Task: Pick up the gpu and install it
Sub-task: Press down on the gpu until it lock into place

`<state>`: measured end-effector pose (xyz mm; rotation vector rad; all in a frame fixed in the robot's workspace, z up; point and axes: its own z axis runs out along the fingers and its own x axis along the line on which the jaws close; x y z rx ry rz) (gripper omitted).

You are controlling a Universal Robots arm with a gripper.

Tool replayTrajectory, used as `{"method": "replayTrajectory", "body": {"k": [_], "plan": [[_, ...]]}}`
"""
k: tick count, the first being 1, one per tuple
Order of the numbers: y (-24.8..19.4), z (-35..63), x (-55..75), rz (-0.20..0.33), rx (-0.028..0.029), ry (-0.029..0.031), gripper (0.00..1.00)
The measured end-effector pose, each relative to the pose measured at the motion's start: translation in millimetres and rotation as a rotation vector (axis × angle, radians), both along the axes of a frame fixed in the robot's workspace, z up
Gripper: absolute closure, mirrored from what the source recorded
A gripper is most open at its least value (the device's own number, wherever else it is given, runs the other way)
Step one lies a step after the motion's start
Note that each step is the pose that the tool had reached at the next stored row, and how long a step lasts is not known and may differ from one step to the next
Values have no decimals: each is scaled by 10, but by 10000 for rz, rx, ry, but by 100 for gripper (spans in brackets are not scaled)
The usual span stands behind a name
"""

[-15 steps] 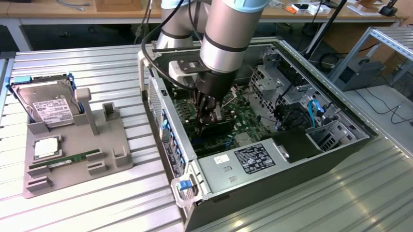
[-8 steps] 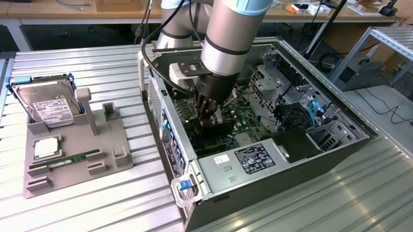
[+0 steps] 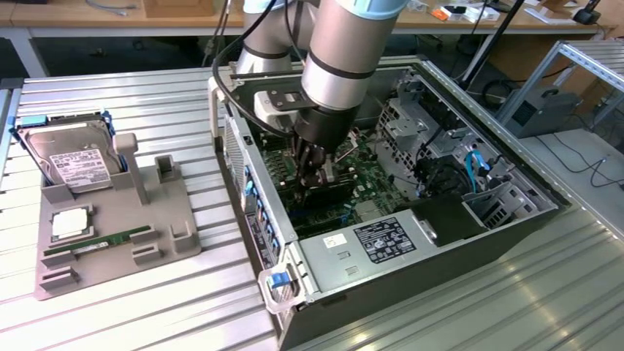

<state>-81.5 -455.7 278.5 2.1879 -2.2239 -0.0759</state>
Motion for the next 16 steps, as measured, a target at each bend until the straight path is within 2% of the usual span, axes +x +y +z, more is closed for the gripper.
{"method": "replayTrajectory", "body": {"k": [7,8,9,10,11,13,16], "plan": [[12,-68,0,0,3,3,89],[3,-73,-18,-2,26,3,89],[-12,-75,-44,3,118,-5,89],[-25,-74,-84,1,314,2,89],[-36,-74,-135,0,580,-1,89],[-59,-74,-177,2,864,-2,89],[-79,-65,-192,1,941,-20,89]]}}
